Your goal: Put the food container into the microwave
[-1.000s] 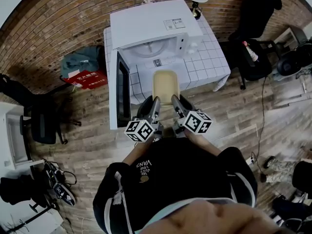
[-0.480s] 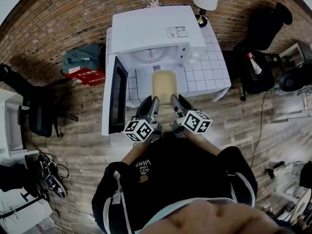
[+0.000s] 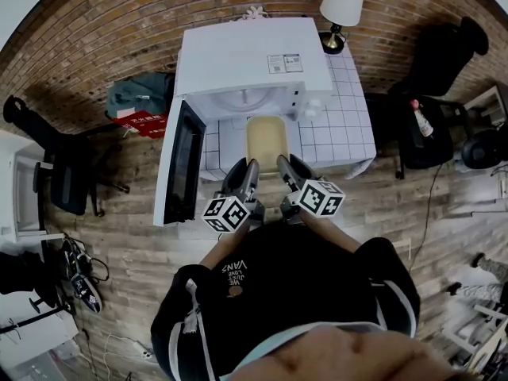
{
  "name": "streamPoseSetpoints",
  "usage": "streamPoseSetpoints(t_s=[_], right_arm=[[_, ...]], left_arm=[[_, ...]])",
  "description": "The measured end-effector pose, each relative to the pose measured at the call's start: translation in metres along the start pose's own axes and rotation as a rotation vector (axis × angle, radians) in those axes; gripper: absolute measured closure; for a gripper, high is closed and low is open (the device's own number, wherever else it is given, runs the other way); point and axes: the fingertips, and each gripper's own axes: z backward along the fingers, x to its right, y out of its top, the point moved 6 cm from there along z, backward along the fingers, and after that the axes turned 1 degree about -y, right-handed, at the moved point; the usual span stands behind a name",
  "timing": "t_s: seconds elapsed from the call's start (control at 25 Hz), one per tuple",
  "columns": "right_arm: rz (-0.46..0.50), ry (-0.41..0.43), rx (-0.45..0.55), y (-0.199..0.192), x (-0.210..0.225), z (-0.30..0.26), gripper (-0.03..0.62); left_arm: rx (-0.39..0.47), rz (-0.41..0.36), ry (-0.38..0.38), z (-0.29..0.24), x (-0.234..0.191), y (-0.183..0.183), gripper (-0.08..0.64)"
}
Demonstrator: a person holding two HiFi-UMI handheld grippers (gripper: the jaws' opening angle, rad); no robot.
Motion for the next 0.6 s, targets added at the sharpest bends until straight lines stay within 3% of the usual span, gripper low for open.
streamPoseSetpoints(t_s=[0.6], right_arm=[[0.035, 0.093, -0.086, 0.031, 0.034, -0.008, 0.460]], left_arm=[[0.091, 0.008, 0.110, -0.022, 0.022, -0.024, 0.430]])
